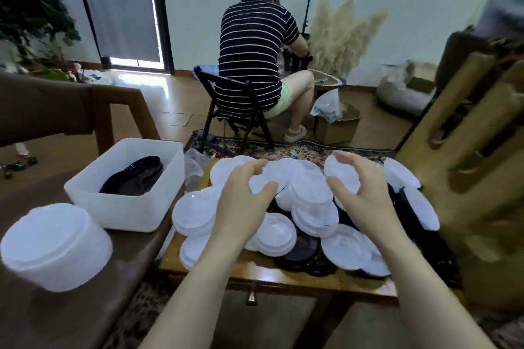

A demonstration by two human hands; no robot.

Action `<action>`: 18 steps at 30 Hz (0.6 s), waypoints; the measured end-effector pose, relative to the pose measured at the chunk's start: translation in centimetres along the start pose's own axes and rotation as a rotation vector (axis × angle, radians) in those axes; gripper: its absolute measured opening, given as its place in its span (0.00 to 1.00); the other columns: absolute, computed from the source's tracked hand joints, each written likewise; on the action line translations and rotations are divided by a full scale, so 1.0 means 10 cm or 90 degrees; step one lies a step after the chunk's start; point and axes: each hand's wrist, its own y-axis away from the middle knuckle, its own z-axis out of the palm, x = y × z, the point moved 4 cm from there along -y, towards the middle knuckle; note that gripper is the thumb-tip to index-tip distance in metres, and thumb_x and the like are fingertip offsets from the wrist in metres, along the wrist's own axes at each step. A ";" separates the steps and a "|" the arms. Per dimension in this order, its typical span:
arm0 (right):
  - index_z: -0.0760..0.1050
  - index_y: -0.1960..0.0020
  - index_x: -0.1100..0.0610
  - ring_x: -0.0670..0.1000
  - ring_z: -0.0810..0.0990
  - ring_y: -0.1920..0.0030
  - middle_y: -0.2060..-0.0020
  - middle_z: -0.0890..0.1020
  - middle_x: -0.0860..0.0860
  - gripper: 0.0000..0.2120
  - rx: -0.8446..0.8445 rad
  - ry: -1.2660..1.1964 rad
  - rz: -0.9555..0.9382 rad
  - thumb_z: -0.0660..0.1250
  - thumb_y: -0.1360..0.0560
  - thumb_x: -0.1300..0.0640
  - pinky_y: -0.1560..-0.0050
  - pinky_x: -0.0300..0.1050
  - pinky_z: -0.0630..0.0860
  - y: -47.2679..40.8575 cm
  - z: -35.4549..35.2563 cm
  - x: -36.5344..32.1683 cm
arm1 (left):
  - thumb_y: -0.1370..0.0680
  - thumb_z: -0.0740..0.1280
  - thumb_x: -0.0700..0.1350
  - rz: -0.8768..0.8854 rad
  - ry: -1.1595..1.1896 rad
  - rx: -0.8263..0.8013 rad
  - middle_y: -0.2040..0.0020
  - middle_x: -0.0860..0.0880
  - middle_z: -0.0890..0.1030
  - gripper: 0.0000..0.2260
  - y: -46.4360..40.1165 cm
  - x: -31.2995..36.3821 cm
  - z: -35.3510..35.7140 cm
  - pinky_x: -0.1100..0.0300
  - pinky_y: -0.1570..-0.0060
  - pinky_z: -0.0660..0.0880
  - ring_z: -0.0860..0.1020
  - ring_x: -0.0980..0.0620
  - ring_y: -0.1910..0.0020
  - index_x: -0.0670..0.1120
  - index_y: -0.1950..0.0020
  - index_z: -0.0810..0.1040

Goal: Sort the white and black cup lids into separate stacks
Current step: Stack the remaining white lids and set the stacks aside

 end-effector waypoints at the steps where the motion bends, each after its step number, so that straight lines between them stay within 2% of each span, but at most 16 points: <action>1: 0.72 0.36 0.47 0.49 0.70 0.35 0.43 0.75 0.40 0.18 0.000 0.002 0.027 0.68 0.24 0.58 0.36 0.46 0.65 -0.03 -0.07 0.10 | 0.21 0.68 0.44 -0.001 -0.014 -0.014 0.38 0.55 0.76 0.18 -0.03 -0.02 0.04 0.61 0.42 0.66 0.73 0.57 0.37 0.51 0.32 0.75; 5: 0.70 0.36 0.44 0.49 0.70 0.33 0.43 0.74 0.38 0.18 0.042 -0.041 0.116 0.65 0.23 0.59 0.34 0.49 0.67 -0.05 -0.22 0.42 | 0.21 0.68 0.44 -0.014 -0.050 -0.038 0.39 0.56 0.77 0.16 -0.13 -0.15 0.13 0.62 0.44 0.65 0.73 0.59 0.39 0.54 0.33 0.76; 8: 0.71 0.34 0.45 0.49 0.68 0.32 0.39 0.75 0.42 0.19 0.016 -0.046 0.145 0.68 0.24 0.54 0.31 0.57 0.66 -0.01 -0.09 0.47 | 0.21 0.68 0.43 -0.022 -0.043 -0.037 0.38 0.56 0.77 0.17 -0.16 -0.24 0.18 0.62 0.43 0.65 0.73 0.59 0.37 0.54 0.33 0.76; 11: 0.67 0.30 0.45 0.48 0.64 0.30 0.36 0.71 0.43 0.29 -0.063 0.020 0.131 0.71 0.28 0.44 0.28 0.56 0.60 -0.04 0.20 0.36 | 0.21 0.67 0.43 -0.022 -0.044 -0.058 0.37 0.58 0.76 0.17 -0.17 -0.27 0.25 0.64 0.43 0.64 0.71 0.61 0.38 0.54 0.32 0.76; 14: 0.54 0.23 0.45 0.47 0.54 0.25 0.27 0.62 0.45 0.44 -0.159 0.149 0.118 0.70 0.32 0.34 0.27 0.52 0.47 -0.10 0.47 0.29 | 0.20 0.66 0.43 -0.019 -0.055 -0.059 0.37 0.59 0.75 0.17 -0.22 -0.32 0.25 0.66 0.43 0.63 0.71 0.62 0.38 0.55 0.32 0.75; 16: 0.49 0.22 0.46 0.46 0.52 0.25 0.25 0.59 0.46 0.49 -0.180 0.183 0.127 0.70 0.33 0.33 0.28 0.51 0.44 -0.11 0.54 0.35 | 0.20 0.66 0.43 -0.021 -0.054 -0.053 0.37 0.59 0.76 0.16 -0.24 -0.36 0.24 0.67 0.42 0.62 0.71 0.62 0.37 0.55 0.33 0.76; 18: 0.48 0.21 0.46 0.46 0.53 0.25 0.26 0.61 0.47 0.50 -0.171 0.209 0.123 0.70 0.34 0.32 0.29 0.50 0.44 -0.12 0.56 0.39 | 0.20 0.66 0.43 -0.022 -0.059 -0.052 0.38 0.59 0.76 0.16 -0.27 -0.39 0.25 0.67 0.42 0.62 0.71 0.62 0.37 0.55 0.34 0.76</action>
